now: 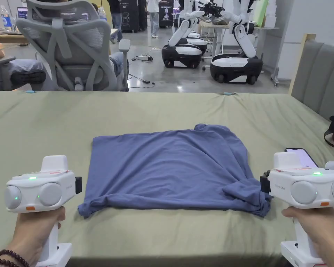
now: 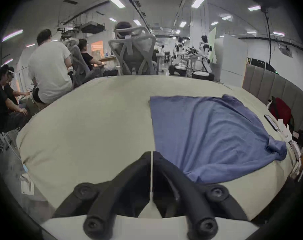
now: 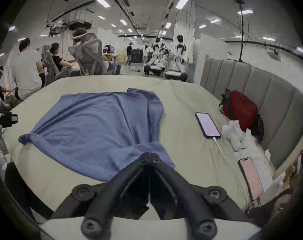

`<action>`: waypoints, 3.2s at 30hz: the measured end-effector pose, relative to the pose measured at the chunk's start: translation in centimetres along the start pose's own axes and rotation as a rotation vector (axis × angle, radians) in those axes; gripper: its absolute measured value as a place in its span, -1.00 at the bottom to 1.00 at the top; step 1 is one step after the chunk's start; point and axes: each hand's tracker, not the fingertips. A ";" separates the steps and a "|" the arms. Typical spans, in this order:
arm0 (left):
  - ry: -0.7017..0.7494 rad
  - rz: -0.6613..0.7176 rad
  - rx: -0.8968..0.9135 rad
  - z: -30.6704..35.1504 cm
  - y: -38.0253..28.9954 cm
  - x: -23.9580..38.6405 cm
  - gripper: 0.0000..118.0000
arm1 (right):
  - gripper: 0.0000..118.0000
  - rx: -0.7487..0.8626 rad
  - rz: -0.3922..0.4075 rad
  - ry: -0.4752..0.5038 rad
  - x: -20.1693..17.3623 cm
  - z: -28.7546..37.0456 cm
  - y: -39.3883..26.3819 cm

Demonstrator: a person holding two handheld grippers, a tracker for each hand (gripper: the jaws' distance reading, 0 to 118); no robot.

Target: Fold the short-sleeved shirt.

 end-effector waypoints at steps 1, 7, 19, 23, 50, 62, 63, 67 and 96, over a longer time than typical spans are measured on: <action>-0.014 0.008 -0.006 0.2 0.1 -0.3 -1.00 | -1.00 0.002 0.001 0.038 -0.4 -0.4 0.3; -0.021 0.008 -0.058 -1.1 -1.1 0.0 -0.42 | -1.00 -0.008 -0.012 0.075 -0.4 -0.7 -0.5; -0.039 -0.046 -0.240 -4.7 -3.6 2.0 -0.06 | -1.00 -0.056 0.015 0.089 -0.1 -1.9 -1.1; -0.060 -0.046 -0.235 -4.6 -3.9 2.5 -0.66 | -1.00 -0.071 0.017 0.089 0.0 -2.2 -1.1; -0.088 -0.030 -0.116 -3.5 1.7 2.7 -0.92 | -0.81 -0.065 -0.020 0.110 1.9 -5.3 2.6; -0.020 -0.064 -0.124 -14.7 9.7 4.4 -0.92 | -0.81 -0.060 0.029 0.082 -0.4 -17.5 13.8; -0.017 -0.064 -0.133 -15.7 9.7 4.4 -0.92 | -0.81 -0.068 0.036 0.079 -0.8 -18.7 14.0; -0.004 -0.067 -0.181 -19.8 9.0 4.7 -0.92 | -0.81 -0.123 0.056 0.076 -1.9 -23.5 13.4; -0.032 0.017 -0.186 -8.6 2.9 1.4 -1.00 | -1.00 -0.088 -0.008 0.088 -0.3 -10.3 7.8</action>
